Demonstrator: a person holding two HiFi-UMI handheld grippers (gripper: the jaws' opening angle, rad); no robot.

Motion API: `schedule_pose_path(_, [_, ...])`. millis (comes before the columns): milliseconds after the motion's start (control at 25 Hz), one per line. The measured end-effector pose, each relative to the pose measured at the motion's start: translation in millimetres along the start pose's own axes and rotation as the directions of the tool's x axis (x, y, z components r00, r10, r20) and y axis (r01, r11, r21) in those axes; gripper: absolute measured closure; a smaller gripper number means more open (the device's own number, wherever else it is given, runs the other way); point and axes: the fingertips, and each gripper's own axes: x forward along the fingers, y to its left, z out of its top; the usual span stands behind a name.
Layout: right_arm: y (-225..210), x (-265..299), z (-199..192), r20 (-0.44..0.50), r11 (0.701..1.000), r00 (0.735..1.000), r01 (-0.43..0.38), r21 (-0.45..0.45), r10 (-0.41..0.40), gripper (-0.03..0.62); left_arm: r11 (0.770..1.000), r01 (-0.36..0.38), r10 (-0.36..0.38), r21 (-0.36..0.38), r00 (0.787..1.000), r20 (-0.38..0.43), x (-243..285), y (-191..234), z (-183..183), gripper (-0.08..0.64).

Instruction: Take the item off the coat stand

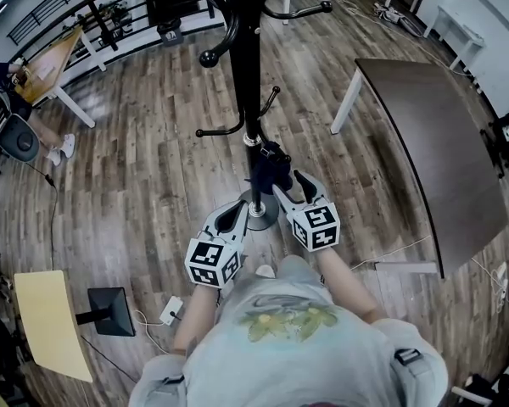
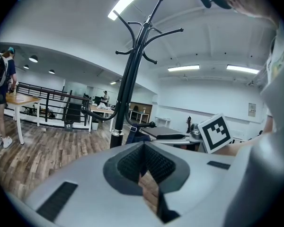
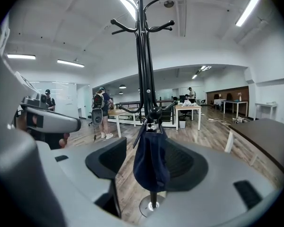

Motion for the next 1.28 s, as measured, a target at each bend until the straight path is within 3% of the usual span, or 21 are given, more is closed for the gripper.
schedule_pose_path(1000, [-11.9, 48.1, -26.4, -0.110, 1.000, 0.994, 0.017, 0.027, -0.014, 0.350, 1.000, -0.023, 0.022, -0.020, 1.000, -0.015, 5.1, 15.5, -2.4, 0.545])
schedule_pose_path(1160, [-13.8, 50.4, -30.3, -0.124, 1.000, 0.992, 0.018, 0.024, -0.015, 0.378, 0.999, -0.023, 0.023, -0.033, 1.000, -0.009, 4.9, 16.3, -2.4, 0.545])
schedule_pose_path(1280, [-13.0, 50.1, -33.1, -0.134, 1.000, 0.991, 0.015, 0.019, -0.013, 0.456, 0.999, -0.027, 0.027, -0.034, 1.000, -0.007, 3.0, 16.9, -2.7, 0.545])
